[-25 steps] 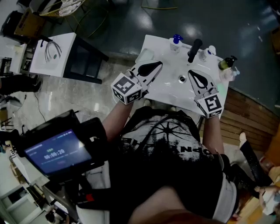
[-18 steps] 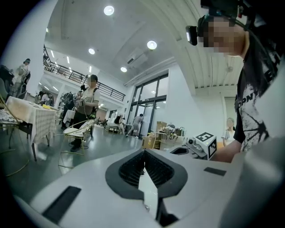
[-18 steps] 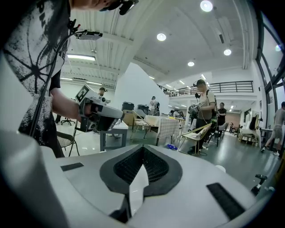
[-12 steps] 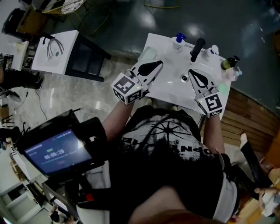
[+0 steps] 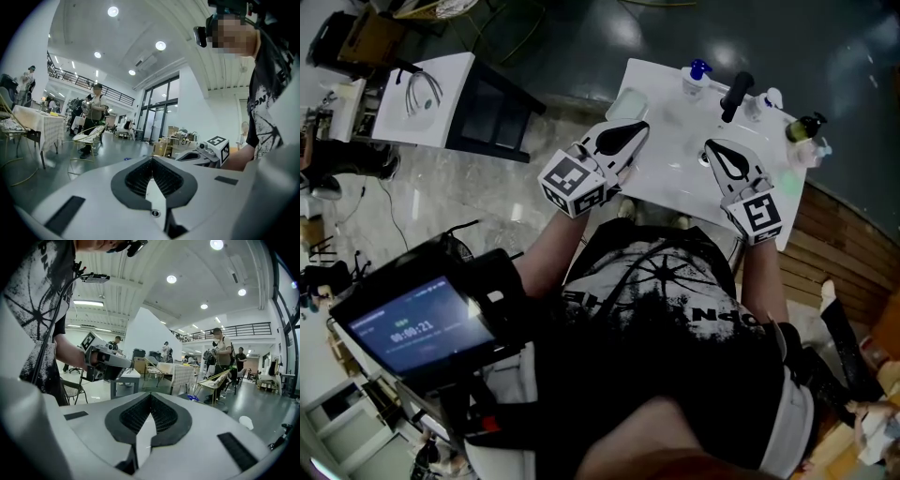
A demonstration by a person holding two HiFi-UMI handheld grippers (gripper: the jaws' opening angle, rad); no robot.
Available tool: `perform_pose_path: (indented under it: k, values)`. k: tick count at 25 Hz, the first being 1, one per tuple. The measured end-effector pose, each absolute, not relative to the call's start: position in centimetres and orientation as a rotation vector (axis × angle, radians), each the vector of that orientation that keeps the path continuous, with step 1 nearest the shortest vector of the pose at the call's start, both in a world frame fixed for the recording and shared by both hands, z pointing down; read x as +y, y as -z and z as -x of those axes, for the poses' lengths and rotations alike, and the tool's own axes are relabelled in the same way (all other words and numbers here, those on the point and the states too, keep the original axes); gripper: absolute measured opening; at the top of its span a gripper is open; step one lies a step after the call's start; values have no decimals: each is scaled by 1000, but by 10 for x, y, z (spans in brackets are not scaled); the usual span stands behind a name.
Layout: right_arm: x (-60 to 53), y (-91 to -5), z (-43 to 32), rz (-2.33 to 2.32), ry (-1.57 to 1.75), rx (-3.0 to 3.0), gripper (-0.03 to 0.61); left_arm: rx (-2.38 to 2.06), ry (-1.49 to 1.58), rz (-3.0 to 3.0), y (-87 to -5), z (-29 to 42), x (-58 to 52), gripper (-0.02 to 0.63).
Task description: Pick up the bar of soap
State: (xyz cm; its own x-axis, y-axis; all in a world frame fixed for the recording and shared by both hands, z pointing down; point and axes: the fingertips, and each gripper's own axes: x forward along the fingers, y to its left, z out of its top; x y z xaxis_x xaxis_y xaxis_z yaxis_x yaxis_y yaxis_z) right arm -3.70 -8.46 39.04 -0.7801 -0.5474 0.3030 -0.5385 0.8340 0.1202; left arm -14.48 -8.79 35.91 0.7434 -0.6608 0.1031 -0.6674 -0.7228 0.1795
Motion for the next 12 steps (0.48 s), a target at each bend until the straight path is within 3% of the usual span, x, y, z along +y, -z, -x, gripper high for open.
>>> perform_pose_path:
  k: [12]
  values:
    - [-70, -419, 110, -591, -15, -2703, 17, -1113, -117, -2588, -402, 209, -70, 11]
